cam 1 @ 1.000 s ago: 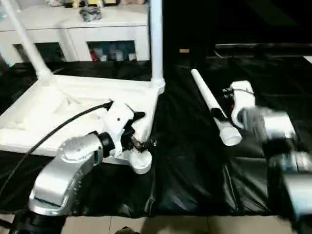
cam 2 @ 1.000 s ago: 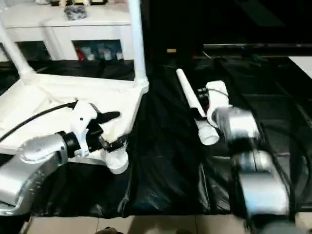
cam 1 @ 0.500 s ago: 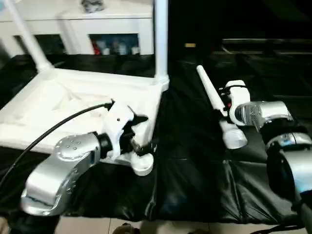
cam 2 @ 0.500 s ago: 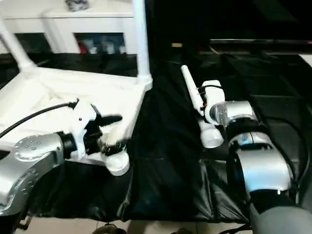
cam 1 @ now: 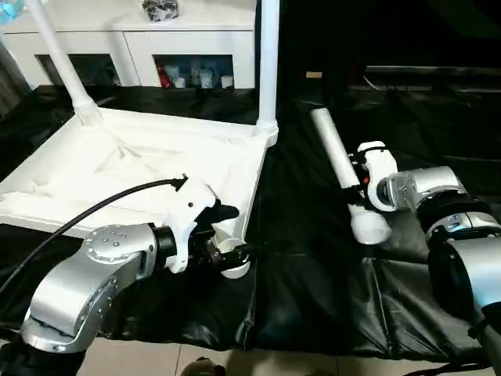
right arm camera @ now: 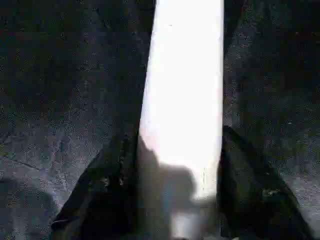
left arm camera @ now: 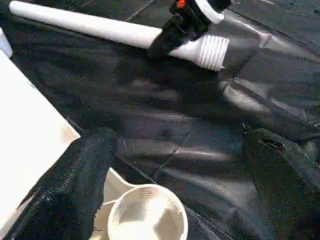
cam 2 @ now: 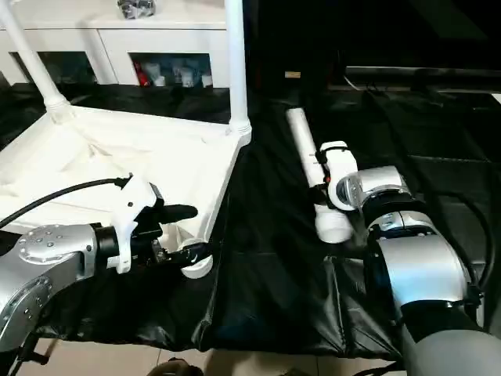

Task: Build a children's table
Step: Pick table leg

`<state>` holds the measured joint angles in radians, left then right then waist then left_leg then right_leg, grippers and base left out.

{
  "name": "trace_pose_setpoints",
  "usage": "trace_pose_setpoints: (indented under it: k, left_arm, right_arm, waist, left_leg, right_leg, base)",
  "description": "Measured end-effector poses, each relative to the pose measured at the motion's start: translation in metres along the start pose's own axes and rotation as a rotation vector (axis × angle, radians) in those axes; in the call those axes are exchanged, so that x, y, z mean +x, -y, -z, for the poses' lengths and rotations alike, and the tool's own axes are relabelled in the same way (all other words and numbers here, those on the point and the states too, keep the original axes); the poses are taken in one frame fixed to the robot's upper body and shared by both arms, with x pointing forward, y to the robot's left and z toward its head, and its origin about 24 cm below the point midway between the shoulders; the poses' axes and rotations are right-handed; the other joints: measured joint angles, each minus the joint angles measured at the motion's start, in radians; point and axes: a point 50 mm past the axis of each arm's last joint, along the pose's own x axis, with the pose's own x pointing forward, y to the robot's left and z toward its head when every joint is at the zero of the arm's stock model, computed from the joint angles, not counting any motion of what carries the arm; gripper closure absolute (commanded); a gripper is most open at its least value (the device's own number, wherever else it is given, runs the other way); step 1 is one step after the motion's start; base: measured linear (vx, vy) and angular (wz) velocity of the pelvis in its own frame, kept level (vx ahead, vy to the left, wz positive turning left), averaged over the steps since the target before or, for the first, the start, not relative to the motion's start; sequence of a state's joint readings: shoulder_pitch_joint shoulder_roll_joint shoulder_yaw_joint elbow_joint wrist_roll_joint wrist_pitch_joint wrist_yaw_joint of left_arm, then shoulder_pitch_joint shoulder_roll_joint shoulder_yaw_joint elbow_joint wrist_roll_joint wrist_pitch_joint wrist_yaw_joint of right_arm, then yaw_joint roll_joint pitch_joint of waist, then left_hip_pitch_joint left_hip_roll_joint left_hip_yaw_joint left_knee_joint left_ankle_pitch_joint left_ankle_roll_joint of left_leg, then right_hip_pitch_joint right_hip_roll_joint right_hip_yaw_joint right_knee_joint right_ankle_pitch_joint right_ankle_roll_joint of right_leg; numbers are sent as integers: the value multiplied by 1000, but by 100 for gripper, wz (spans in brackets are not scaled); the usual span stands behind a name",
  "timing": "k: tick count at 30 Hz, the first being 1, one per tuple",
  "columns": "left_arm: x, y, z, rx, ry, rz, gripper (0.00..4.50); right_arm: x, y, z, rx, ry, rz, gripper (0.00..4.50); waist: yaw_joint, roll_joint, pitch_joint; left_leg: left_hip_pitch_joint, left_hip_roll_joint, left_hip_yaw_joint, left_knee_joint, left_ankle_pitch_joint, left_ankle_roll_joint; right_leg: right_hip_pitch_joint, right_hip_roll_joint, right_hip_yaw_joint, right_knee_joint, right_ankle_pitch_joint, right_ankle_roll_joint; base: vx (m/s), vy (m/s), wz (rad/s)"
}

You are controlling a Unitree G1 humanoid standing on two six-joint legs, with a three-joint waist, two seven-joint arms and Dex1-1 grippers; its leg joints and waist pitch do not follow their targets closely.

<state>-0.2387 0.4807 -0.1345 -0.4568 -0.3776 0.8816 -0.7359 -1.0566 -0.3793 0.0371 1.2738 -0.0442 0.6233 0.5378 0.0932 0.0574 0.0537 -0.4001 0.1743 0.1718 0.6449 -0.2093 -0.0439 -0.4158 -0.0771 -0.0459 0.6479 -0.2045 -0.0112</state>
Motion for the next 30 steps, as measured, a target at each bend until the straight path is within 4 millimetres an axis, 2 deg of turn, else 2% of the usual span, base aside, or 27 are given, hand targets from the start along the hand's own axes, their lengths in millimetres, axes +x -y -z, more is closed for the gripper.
trace_pose_setpoints:
  k: [6, 11, 14, 16, 18, 20, 21, 23, 25, 28, 30]
  left_arm:
    - [8, -6, 6, -49, -11, -29, 0]
    - [35, -16, 1, -128, 77, -158, 0]
    - [45, -24, -12, -239, 190, -227, 0]
    - [45, -27, -24, -286, 259, -225, 0]
    - [46, -28, -32, -327, 306, -198, 0]
    - [48, -27, -39, -368, 337, -160, 0]
    - [52, -26, -44, -408, 358, -122, 0]
    - [60, -25, -57, -486, 407, -42, 0]
    - [65, -23, -71, -529, 452, 20, 0]
    - [75, -17, -80, -590, 479, 92, 0]
    - [77, -19, -83, -621, 490, 105, 0]
  right_arm:
    - [-2, 6, 1, 57, 22, 20, 266]
    - [-5, 17, 7, 258, 125, -30, 267]
    - [-6, 20, 10, 402, 280, -131, 267]
    - [-8, 18, 7, 461, 397, -207, 267]
    - [-15, 16, 6, 471, 520, -276, 268]
    - [-26, 9, 4, 470, 647, -367, 268]
    - [-36, 4, 6, 471, 736, -435, 268]
    - [-57, -19, 13, 459, 854, -634, 268]
    - [-69, -40, 15, 417, 883, -778, 268]
    - [-88, -51, 18, 339, 912, -873, 268]
    - [-92, -62, 20, 305, 901, -945, 268]
  waist:
    - [-1, 2, -1]
    - [-4, 3, -1]
    - [-6, 3, -1]
    - [-9, 8, 0]
    - [-5, 10, -1]
    - [-1, 11, -2]
    - [9, 11, -1]
    - [25, 15, 0]
    - [29, 18, -1]
    - [32, 20, -2]
    - [27, 21, -2]
  left_leg:
    - [0, 0, 0, 0, 0, 0]
    - [1, 0, 0, 0, 0, 0]
    - [1, 0, 0, 0, 0, 0]
    - [0, 0, 1, 0, 3, 4]
    - [-1, 0, 0, -2, 8, 11]
    - [-3, 1, 0, -3, 10, 14]
    - [-3, 1, 0, -3, 11, 15]
    - [-3, 2, 0, -4, 11, 15]
    - [-3, 1, 1, -4, 11, 15]
    - [-1, 0, 2, -4, 10, 14]
    - [-1, 0, 2, -6, 8, 10]
  right_leg:
    - [1, 0, 0, 0, 0, -1]
    - [4, 0, 0, -1, 1, -1]
    - [4, 0, 0, -1, 2, 0]
    - [2, 0, 0, -1, 2, 0]
    - [1, 0, -1, -1, 2, 0]
    - [-1, 0, -2, -1, 2, 0]
    - [-1, 0, -3, -2, 2, 1]
    - [-1, 0, -3, -3, 2, 1]
    - [0, -1, -2, -4, 2, 1]
    - [3, -1, -1, -7, 2, 2]
    - [4, -1, 0, -9, 3, 3]
  base:
    - [0, 0, 0]
    - [0, 0, 0]
    - [0, 0, 0]
    - [0, 0, 0]
    - [0, 0, 0]
    - [0, 0, 0]
    - [0, 0, 0]
    - [0, 0, 0]
    - [0, 0, 0]
    - [0, 0, 0]
    - [0, 0, 0]
